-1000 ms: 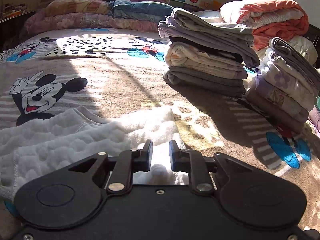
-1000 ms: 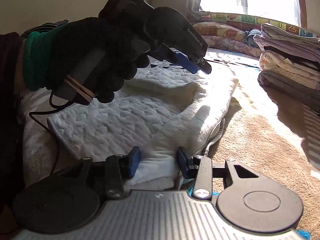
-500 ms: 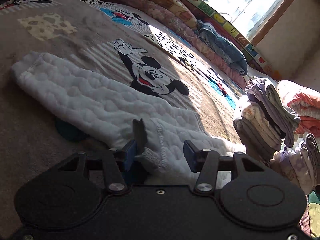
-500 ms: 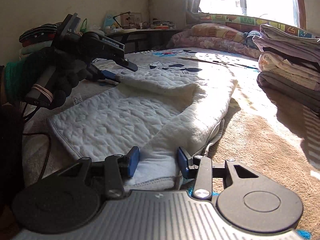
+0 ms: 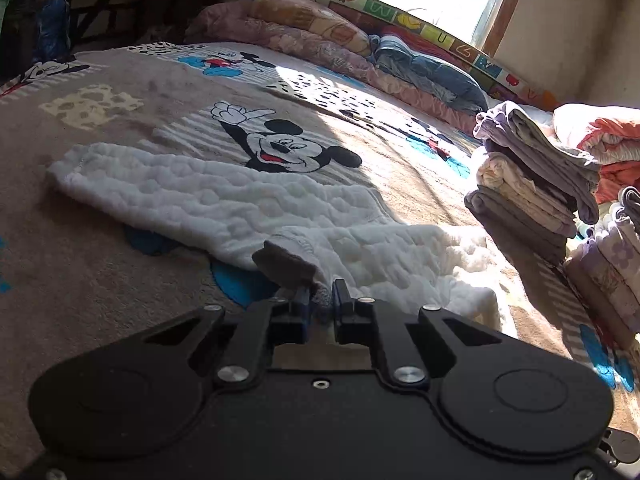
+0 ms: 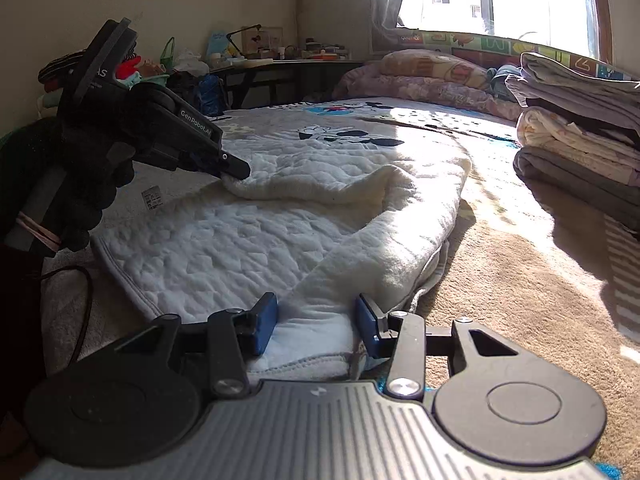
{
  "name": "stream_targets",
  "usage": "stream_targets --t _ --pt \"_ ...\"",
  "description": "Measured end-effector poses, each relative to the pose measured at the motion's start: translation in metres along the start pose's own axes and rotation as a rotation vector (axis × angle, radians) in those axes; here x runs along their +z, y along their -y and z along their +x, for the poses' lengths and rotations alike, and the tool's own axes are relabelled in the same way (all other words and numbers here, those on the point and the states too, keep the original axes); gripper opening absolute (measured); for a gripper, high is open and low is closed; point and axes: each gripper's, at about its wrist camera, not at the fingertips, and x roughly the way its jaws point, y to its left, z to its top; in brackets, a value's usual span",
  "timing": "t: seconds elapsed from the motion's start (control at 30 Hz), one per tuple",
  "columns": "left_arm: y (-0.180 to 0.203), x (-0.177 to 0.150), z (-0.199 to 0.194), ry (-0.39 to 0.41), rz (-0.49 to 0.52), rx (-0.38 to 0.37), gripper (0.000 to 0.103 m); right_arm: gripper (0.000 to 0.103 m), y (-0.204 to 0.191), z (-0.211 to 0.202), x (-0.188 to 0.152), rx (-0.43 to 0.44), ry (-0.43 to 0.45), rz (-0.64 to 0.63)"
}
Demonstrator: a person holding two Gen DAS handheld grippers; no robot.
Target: Fold clothes
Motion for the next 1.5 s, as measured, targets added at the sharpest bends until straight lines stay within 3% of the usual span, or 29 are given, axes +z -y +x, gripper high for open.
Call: stream_targets --t 0.1,0.17,0.3,0.33,0.4,0.53,0.6,0.7,0.8,0.97,1.07,1.17,1.33,1.43,1.5 --pt "-0.001 -0.005 -0.003 0.013 0.041 0.054 0.02 0.045 -0.003 -0.002 0.0 -0.014 0.001 -0.015" --pt "0.007 -0.004 -0.012 0.052 0.109 0.115 0.044 0.045 -0.003 -0.001 0.0 -0.015 -0.001 -0.017" --pt "0.046 0.01 -0.027 0.159 0.329 0.213 0.044 0.045 -0.002 0.0 0.001 -0.012 -0.002 -0.015" --pt "0.058 0.016 -0.027 0.175 0.374 0.202 0.043 0.045 -0.002 0.0 0.001 -0.011 -0.001 -0.014" --pt "0.083 0.028 -0.021 0.18 0.439 0.097 0.043 0.045 -0.002 0.0 0.0 -0.011 -0.001 -0.013" --pt "0.147 0.047 0.015 0.125 0.554 -0.144 0.027 0.045 -0.001 0.0 0.0 -0.007 -0.001 -0.008" --pt "0.169 0.048 0.041 0.079 0.588 -0.187 0.023 0.045 0.001 0.001 0.0 -0.002 -0.001 -0.002" --pt "0.189 0.049 0.088 0.024 0.635 -0.186 0.015 0.046 0.003 0.001 0.0 0.006 -0.001 0.007" --pt "0.175 0.047 0.148 -0.106 0.535 -0.114 0.009 0.046 0.006 0.002 0.001 0.018 -0.001 0.02" --pt "0.149 0.051 0.161 -0.148 0.354 -0.156 0.005 0.047 0.009 0.003 0.0 0.028 0.0 0.032" --pt "0.156 0.06 0.155 -0.158 0.343 -0.157 0.005 0.047 0.008 0.003 0.0 0.029 0.0 0.033" --pt "0.175 0.066 0.14 -0.111 0.372 -0.197 0.005 0.047 0.008 0.003 0.0 0.029 -0.001 0.033" --pt "0.182 0.054 0.171 -0.171 0.4 -0.113 0.005 0.047 0.009 0.003 0.0 0.032 -0.001 0.038" --pt "0.163 0.06 0.166 -0.154 0.284 -0.169 0.004 0.047 0.009 0.002 0.0 0.034 -0.001 0.039" --pt "0.167 0.062 0.136 -0.083 0.329 -0.215 0.005 0.047 0.008 0.002 0.0 0.031 -0.003 0.034"
